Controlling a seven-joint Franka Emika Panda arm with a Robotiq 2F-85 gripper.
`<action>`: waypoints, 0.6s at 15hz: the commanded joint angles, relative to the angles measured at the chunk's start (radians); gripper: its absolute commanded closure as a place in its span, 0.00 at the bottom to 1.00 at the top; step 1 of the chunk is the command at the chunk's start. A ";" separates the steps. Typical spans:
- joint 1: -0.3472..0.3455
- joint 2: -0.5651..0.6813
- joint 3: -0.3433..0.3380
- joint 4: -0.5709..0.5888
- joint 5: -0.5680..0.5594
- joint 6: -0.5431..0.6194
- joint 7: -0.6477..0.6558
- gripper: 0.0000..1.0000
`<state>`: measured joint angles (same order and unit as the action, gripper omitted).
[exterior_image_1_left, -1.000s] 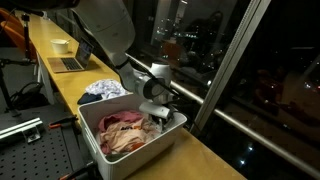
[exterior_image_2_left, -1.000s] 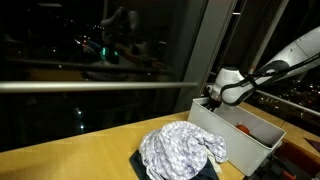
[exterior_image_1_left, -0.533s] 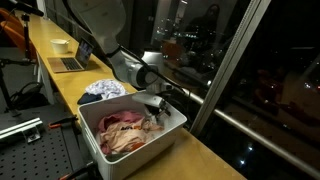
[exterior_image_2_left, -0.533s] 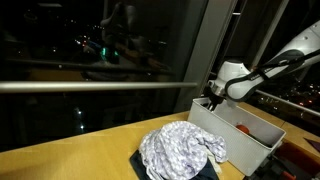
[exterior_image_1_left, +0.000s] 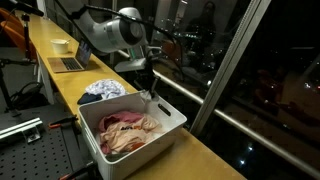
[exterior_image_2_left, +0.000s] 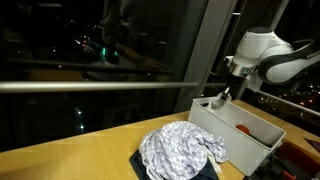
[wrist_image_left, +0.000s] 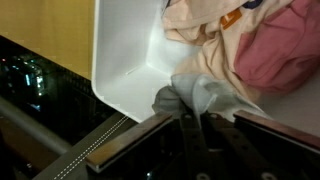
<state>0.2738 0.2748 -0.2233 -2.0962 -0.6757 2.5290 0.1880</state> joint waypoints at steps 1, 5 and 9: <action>-0.011 -0.210 0.121 -0.088 -0.032 -0.153 0.037 0.99; -0.009 -0.309 0.299 -0.054 0.255 -0.248 -0.103 0.99; -0.007 -0.342 0.385 -0.038 0.553 -0.224 -0.266 0.99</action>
<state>0.2776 -0.0427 0.1250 -2.1423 -0.2779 2.3072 0.0384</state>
